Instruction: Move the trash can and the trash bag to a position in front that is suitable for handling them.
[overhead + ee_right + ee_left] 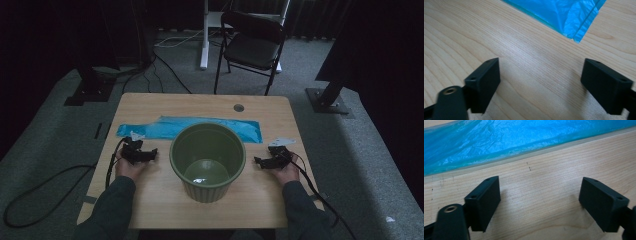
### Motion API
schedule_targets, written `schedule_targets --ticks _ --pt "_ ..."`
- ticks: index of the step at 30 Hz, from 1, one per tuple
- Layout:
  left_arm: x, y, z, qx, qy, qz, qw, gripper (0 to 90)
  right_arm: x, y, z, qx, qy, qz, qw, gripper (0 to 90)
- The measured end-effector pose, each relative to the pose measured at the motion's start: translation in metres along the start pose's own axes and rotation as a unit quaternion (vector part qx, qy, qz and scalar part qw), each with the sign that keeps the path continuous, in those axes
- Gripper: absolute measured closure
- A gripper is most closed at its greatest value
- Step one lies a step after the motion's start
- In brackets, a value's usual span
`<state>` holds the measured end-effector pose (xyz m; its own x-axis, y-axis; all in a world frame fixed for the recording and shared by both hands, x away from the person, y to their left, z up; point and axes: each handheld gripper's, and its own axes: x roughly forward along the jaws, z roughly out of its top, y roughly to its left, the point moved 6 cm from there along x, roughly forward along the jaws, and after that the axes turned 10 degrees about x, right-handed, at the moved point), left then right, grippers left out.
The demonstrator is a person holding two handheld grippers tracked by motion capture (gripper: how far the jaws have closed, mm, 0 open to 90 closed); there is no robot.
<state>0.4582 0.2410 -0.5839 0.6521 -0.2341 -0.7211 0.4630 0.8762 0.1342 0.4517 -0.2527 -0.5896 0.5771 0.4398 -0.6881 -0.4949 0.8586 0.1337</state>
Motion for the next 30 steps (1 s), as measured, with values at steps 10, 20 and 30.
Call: schedule_targets --ticks 10,20,30 --pt "-0.014 -0.005 0.009 0.008 -0.007 -0.062 0.998 51.1 -0.008 0.006 0.006 -0.019 0.022 -0.017 0.9994 52.5" --pt "-0.048 -0.037 0.028 0.037 -0.069 -0.165 0.9832 53.1 -0.024 0.036 0.02 -0.029 0.009 0.028 0.9992 57.0" --pt "-0.071 -0.086 0.026 0.119 -0.069 -0.207 0.9687 52.6 -0.046 0.092 0.021 -0.09 0.0 0.093 0.9916 54.7"
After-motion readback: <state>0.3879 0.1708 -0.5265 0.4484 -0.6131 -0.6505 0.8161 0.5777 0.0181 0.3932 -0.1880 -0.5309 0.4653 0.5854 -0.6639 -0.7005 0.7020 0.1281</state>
